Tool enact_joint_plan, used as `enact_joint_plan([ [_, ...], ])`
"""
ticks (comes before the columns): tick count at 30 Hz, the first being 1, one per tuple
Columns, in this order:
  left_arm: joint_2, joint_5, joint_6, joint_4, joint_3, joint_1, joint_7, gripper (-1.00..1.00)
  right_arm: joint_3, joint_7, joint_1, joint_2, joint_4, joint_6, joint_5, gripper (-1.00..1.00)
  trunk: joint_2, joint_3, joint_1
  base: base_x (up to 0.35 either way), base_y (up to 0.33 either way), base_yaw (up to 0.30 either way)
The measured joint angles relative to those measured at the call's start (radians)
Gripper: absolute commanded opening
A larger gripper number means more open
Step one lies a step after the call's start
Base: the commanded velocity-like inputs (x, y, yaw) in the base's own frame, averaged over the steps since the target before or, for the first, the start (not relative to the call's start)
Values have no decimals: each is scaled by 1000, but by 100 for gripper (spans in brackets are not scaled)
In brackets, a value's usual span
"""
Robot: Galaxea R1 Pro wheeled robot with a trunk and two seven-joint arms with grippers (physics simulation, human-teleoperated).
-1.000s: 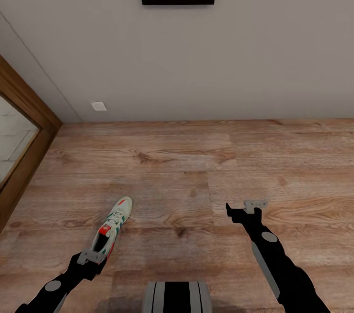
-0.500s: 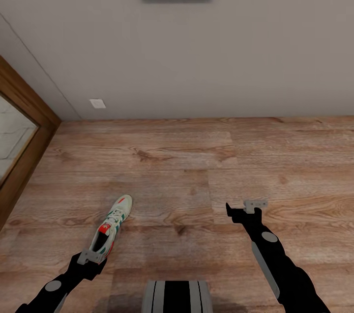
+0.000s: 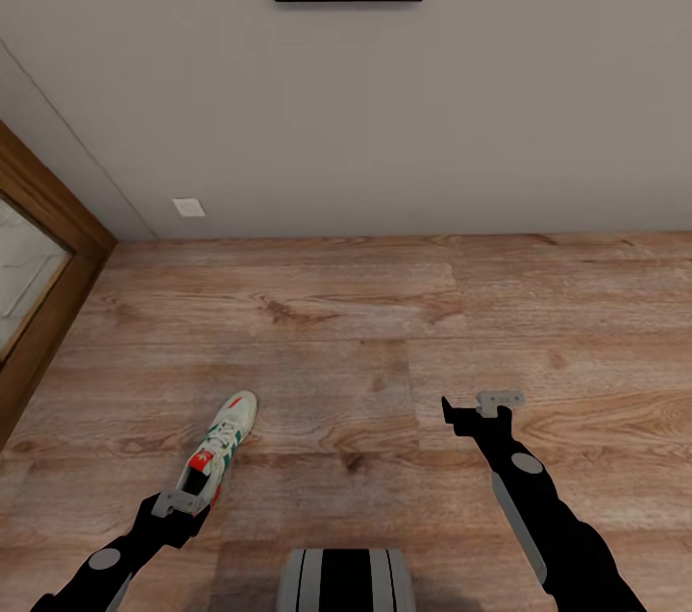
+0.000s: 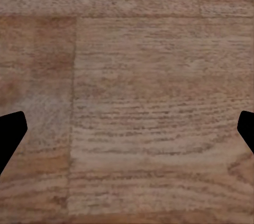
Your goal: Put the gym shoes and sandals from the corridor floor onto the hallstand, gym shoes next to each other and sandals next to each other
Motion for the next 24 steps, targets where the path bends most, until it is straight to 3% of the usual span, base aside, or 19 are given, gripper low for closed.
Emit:
enact_joint_plan([
  [24,1,0,0,1,0,1,0,100,0,0,0,0,0,1,0,100,0,0,0,2,0,0],
])
